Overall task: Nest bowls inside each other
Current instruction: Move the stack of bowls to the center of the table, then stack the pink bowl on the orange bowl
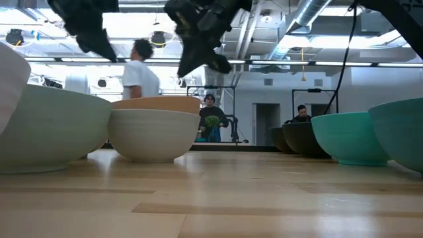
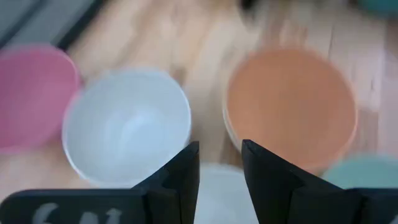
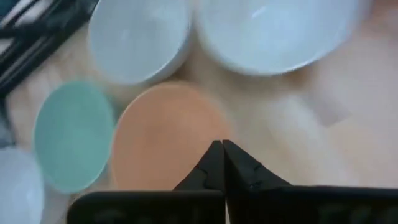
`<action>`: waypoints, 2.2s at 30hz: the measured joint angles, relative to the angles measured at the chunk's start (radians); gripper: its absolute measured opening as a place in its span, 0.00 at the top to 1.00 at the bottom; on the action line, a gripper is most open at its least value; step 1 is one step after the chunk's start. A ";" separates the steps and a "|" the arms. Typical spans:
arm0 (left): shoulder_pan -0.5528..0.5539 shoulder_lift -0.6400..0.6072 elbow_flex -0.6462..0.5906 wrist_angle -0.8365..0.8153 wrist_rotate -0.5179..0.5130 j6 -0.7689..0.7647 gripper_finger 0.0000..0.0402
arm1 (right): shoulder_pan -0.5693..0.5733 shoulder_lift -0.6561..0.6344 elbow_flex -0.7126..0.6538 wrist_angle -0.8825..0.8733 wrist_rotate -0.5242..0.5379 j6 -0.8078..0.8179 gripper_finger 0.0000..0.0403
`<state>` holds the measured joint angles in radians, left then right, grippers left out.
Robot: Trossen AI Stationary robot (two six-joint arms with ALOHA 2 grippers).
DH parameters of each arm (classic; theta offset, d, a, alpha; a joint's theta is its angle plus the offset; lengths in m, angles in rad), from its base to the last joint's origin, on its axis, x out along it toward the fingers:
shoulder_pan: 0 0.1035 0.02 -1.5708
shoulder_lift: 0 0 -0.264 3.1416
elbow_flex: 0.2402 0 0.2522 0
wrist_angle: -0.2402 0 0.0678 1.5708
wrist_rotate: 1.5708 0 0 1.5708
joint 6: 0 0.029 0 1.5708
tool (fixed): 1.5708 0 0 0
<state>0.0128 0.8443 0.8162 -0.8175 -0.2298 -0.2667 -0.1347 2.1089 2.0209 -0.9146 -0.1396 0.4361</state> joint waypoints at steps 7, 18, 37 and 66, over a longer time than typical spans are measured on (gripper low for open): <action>0.000 0.117 -0.001 -0.012 0.042 0.231 0.72 | -0.091 -0.106 -0.001 0.019 0.057 -0.026 0.87; 0.049 0.340 0.000 0.070 0.097 0.530 0.72 | -0.167 -0.268 0.000 -0.046 0.159 -0.029 0.86; 0.110 0.483 0.000 0.131 0.253 0.579 0.80 | -0.116 -0.271 -0.002 -0.149 0.230 -0.027 0.90; 0.051 0.793 0.230 0.352 0.343 0.537 1.00 | -0.141 -0.398 -0.001 -0.340 0.324 -0.045 0.93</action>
<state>0.0635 1.6376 1.0466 -0.4659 0.1136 0.2700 -0.2762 1.7109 2.0201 -1.2542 0.1843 0.3912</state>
